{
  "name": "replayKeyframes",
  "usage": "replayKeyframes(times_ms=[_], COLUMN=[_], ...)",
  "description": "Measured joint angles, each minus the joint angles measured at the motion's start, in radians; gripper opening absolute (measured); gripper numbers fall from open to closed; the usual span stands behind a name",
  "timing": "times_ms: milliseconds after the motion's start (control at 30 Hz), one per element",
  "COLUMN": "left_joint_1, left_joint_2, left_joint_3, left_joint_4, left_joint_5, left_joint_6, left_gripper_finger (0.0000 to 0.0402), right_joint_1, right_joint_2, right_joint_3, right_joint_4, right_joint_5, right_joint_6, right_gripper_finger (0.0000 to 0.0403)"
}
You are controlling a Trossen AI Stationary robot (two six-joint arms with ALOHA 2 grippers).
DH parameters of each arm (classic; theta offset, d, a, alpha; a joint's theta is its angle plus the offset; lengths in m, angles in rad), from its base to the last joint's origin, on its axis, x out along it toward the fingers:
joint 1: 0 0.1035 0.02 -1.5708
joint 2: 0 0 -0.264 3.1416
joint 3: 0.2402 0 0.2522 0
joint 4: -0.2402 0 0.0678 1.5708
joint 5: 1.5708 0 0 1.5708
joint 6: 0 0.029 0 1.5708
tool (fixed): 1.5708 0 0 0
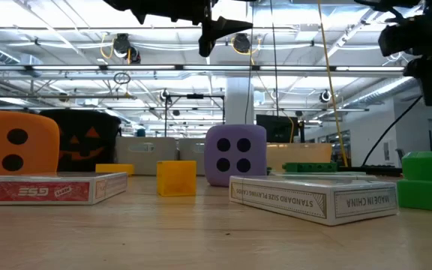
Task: Pick & Place Toys
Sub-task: Put the middle yellow game piece into the orange bin
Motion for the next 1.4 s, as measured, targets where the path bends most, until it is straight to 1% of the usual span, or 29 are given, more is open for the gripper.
replayKeyframes(times_ms=[100,233,333,433,500,633,933,1000,1133,1400], left_joint_1=[0.000,0.000,0.000,0.000,0.000,0.000,0.003,0.003,0.002,0.002], left_joint_2=[0.000,0.000,0.000,0.000,0.000,0.000,0.000,0.000,0.000,0.000], left_joint_3=[0.000,0.000,0.000,0.000,0.000,0.000,0.000,0.000,0.000,0.000], left_joint_4=[-0.023,-0.059,-0.068,-0.069,-0.069,-0.069,-0.069,-0.069,-0.069,-0.069], left_joint_5=[-0.004,-0.016,-0.016,-0.016,-0.015,-0.015,-0.015,-0.015,-0.014,-0.006], left_joint_6=[0.000,0.000,0.003,0.004,0.003,0.004,0.003,0.003,-0.013,-0.020], left_gripper_finger=[0.0227,0.0227,0.0227,0.0227,0.0228,0.0227,0.0227,0.0227,0.0227,0.0227], right_joint_1=[0.081,0.166,0.212,0.237,0.240,0.239,0.228,0.220,0.205,0.201], right_joint_2=[0.012,0.009,0.001,-0.002,0.005,0.033,0.189,0.224,0.280,0.362], right_joint_3=[0.000,-0.032,-0.087,-0.110,-0.110,-0.113,-0.137,-0.146,-0.176,-0.184], right_joint_4=[-0.022,-0.013,-0.013,0.033,0.050,0.042,0.059,0.069,0.108,0.116], right_joint_5=[0.037,0.037,0.035,0.047,0.068,0.066,0.061,0.048,-0.020,-0.025], right_joint_6=[0.023,0.054,0.088,0.104,0.114,0.106,-0.068,-0.085,-0.116,-0.133], right_gripper_finger=[0.0235,0.0235,0.0235,0.0235,0.0235,0.0235,0.0235,0.0235,0.0235,0.0235])
